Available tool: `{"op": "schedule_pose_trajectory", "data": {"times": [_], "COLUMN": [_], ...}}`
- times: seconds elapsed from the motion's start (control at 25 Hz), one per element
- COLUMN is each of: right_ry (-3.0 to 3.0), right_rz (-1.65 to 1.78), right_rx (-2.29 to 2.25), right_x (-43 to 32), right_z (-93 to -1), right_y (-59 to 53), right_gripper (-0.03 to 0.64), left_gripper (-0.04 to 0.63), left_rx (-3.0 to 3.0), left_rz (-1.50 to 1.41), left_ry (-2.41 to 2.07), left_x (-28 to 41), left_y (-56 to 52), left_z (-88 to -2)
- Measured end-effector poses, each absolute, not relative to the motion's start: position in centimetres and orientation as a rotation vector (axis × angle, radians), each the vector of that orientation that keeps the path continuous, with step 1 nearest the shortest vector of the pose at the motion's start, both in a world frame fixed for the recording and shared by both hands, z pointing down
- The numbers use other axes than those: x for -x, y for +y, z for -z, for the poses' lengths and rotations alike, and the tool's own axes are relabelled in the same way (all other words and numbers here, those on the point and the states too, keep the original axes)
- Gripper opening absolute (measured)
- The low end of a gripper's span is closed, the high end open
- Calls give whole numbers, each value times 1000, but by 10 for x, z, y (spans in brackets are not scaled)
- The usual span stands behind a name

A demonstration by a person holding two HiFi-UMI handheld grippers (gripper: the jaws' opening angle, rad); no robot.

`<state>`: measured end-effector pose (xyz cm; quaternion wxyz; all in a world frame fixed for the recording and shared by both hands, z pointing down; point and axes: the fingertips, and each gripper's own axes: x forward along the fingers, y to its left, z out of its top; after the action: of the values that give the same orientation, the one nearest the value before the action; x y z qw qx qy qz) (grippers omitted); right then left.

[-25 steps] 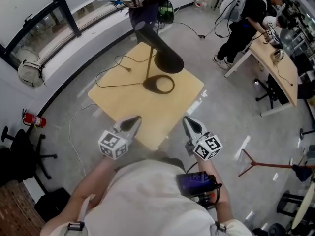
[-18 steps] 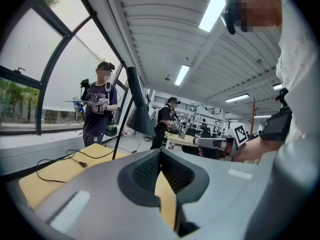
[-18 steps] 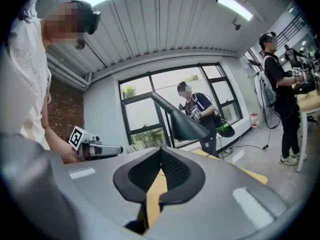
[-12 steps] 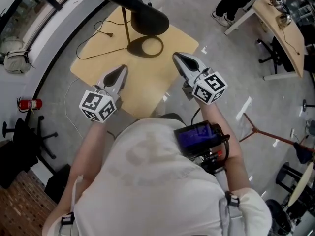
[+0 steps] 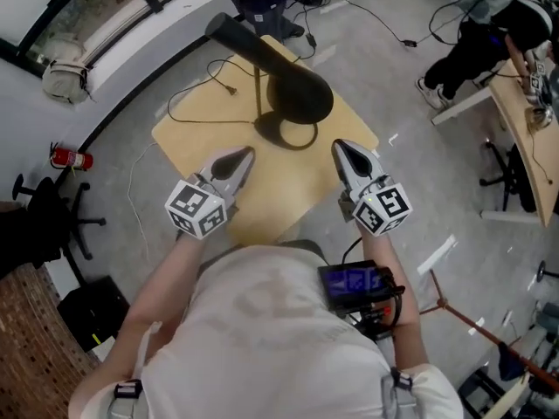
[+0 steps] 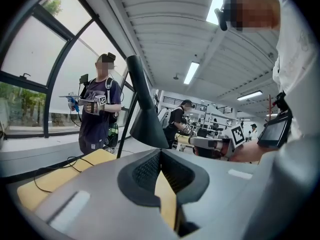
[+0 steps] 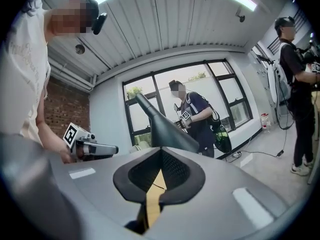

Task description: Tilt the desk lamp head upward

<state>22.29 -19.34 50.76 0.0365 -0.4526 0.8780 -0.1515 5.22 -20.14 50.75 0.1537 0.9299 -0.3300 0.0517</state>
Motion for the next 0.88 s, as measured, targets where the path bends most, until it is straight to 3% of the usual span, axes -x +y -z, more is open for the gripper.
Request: {"op": "schedule_pose_trajectory", "data": {"times": [0.88], "right_ry": [2549], "right_rz": [493], "right_rx": [1552], "right_x": [-228], "right_z": [-521], "right_y": [-236], "right_gripper": [12], "left_gripper": [2], "left_rx": [-2765], "left_rz": [-145], "left_ry": [-935], "left_x": [-16], "left_y": [-260], "left_z": [-468]}}
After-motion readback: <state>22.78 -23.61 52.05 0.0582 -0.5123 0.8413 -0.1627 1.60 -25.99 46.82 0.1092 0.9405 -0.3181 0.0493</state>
